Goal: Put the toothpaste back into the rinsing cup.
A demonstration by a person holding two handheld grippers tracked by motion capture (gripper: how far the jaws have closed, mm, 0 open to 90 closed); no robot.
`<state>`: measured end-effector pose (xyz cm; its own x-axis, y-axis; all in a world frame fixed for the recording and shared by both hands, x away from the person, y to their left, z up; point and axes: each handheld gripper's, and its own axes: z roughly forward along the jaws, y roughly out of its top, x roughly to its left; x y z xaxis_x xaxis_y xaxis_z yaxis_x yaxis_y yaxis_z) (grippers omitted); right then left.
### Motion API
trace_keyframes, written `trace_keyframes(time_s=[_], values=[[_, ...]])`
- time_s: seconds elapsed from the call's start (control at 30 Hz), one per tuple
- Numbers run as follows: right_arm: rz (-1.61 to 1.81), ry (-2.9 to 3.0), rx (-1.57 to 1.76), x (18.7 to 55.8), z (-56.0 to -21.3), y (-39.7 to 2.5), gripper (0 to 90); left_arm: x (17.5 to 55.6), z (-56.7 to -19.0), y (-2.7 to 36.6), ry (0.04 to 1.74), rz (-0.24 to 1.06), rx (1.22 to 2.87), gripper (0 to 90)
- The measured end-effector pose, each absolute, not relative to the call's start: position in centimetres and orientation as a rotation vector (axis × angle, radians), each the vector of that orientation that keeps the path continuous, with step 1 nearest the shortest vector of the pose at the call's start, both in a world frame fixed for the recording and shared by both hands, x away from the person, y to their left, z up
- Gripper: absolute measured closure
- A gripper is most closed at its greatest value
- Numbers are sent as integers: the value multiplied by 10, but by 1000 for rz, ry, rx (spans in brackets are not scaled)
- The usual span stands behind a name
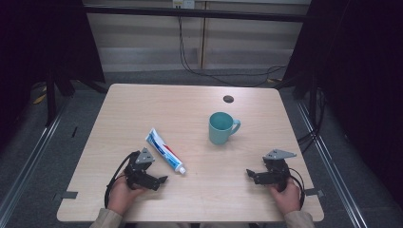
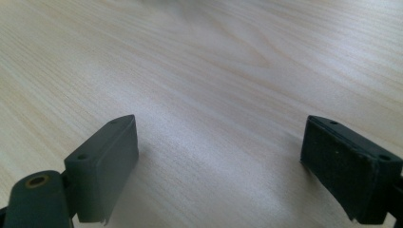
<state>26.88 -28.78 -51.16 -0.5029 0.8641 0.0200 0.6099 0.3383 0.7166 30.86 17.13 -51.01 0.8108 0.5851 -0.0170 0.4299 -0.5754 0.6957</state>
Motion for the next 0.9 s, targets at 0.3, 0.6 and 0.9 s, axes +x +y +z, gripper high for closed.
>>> trace_keyframes(time_s=[0.3, 0.6, 0.9], values=[[963, 2243, 1303, 269, -512, -288, 115, 309, -504, 174, 801, 256, 2283, 59], [963, 2244, 1301, 269, -512, -288, 116, 330, -485, 175, 970, 98, 2346, 165], [964, 2243, 1303, 269, -512, -288, 115, 350, -466, 172, 1111, 25, 2267, 178]])
